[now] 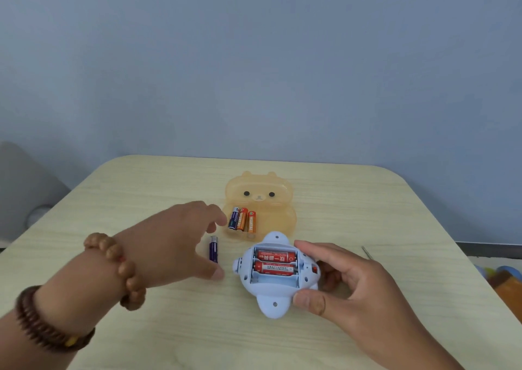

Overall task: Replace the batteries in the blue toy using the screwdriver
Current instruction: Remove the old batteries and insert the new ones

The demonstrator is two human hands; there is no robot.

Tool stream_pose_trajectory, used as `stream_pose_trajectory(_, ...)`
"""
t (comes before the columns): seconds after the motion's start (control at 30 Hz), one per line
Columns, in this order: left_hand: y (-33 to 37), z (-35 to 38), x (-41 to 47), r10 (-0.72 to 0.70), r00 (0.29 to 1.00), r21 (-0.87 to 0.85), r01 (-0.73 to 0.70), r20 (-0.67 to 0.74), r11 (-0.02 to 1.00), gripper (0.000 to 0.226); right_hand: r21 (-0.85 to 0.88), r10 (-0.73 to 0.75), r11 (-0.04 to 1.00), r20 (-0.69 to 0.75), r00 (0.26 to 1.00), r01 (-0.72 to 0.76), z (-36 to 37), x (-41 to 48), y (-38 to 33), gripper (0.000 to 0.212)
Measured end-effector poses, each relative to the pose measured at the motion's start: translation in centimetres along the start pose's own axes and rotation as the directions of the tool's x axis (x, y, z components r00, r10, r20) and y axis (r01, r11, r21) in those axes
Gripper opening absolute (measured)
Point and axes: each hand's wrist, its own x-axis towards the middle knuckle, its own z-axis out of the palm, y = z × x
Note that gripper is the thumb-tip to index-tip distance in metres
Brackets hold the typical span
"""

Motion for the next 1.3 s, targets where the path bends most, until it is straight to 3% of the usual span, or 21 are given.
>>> stream_pose_trajectory(0.37, 0.1, -0.9, -0.3, -0.045, 0.996, -0.169, 0.033, -0.071, 0.985, 0.04, -0.006, -0.009, 1.0, -0.004, 1.0, 0.009, -0.1, 0.0, 0.1, 0.062)
stream_pose_trajectory(0.5, 1.3, -1.8, -0.8, 0.045, 0.985, -0.292, -0.092, -0.164, 0.952, 0.021, -0.007, -0.019, 1.0, -0.006, 1.0, 0.019, 0.0, -0.1, 0.2, 0.063)
stream_pose_trajectory(0.73, 4.0, -1.0, -0.6, 0.188, 0.952, -0.514, -0.291, -0.243, 0.807, 0.011, 0.0, -0.027, 1.0, -0.013, 1.0, 0.027, 0.0, -0.1, 0.1, 0.066)
stream_pose_trajectory(0.87, 5.7, 0.2, -0.5, 0.279, 0.898, -0.418, -0.41, -0.34, 0.811, 0.025, -0.005, -0.029, 1.0, -0.006, 1.0, 0.029, 0.0, -0.1, -0.1, 0.066)
stream_pose_trajectory(0.97, 6.4, 0.4, -0.7, 0.336, 0.881, -0.348, -0.447, -0.333, 0.824, 0.032, -0.008, -0.025, 1.0, -0.003, 1.0, 0.025, 0.0, -0.1, 0.0, 0.064)
stream_pose_trajectory(1.17, 6.8, 0.6, -0.8, 0.441, 0.852, -0.162, -0.496, -0.284, 0.853, 0.03, -0.017, -0.024, 1.0, 0.009, 1.0, 0.024, -0.1, -0.1, -0.1, 0.061)
stream_pose_trajectory(1.3, 6.9, 1.0, -0.7, 0.455, 0.848, -0.147, -0.504, -0.272, 0.851, 0.024, -0.017, -0.034, 0.999, 0.01, 0.999, 0.034, 0.0, 0.0, 0.0, 0.063)
